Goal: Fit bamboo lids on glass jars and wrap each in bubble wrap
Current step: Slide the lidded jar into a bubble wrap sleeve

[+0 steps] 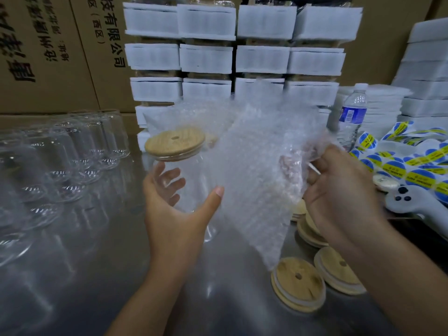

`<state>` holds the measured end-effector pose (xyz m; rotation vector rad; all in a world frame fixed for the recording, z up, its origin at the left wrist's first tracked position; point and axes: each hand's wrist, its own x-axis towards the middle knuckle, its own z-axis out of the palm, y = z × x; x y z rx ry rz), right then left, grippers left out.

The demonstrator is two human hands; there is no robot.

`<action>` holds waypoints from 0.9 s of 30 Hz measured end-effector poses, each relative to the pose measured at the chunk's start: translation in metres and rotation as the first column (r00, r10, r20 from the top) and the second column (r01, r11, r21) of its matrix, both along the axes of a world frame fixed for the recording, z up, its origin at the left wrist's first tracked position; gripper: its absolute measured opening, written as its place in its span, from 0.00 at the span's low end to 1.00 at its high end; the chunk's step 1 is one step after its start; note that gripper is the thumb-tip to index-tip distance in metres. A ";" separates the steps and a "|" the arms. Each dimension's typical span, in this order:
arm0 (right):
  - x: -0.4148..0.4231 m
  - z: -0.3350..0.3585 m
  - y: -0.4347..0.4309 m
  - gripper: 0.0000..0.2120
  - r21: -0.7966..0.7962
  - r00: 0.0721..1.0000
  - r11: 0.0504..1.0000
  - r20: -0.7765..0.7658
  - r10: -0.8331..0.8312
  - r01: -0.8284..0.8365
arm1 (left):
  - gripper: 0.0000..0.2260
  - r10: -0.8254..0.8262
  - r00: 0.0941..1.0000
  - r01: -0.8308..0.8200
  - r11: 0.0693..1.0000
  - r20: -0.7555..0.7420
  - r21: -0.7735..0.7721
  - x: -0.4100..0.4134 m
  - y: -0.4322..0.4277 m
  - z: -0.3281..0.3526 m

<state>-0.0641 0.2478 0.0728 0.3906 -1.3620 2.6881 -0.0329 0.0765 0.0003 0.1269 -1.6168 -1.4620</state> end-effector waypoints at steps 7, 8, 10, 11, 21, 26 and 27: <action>-0.025 -0.050 -0.001 0.04 0.472 0.960 0.881 0.230 -0.159 0.033 | 0.39 0.022 0.997 -0.018 0.998 -0.070 0.058 0.003 -0.005 0.008; -0.024 -0.052 -0.001 0.04 0.493 0.961 0.870 0.238 -0.143 0.007 | 0.37 0.023 0.997 -0.018 0.998 -0.080 0.059 0.005 -0.005 0.010; -0.023 -0.054 -0.002 0.04 0.517 0.965 0.856 0.236 -0.115 -0.024 | 0.34 0.031 0.996 -0.028 0.999 -0.084 0.042 0.008 -0.006 0.011; -0.023 -0.055 -0.001 0.06 0.528 0.968 0.849 0.223 -0.112 -0.024 | 0.33 0.036 0.996 -0.034 0.999 -0.081 0.028 0.009 -0.006 0.011; -0.024 -0.061 0.003 0.09 0.938 0.992 0.324 -0.124 -0.016 0.123 | 0.32 0.042 0.994 -0.045 0.999 -0.102 -0.030 0.013 -0.013 0.020; -0.030 -0.069 0.004 0.04 0.747 0.865 0.451 -0.484 -0.134 0.488 | 0.33 -0.005 0.994 -0.001 0.999 -0.112 -0.052 0.017 -0.011 0.039; -0.028 -0.067 0.003 0.06 0.706 0.853 0.515 -0.512 -0.104 0.486 | 0.33 -0.017 0.993 0.010 0.998 -0.117 -0.055 0.018 -0.010 0.044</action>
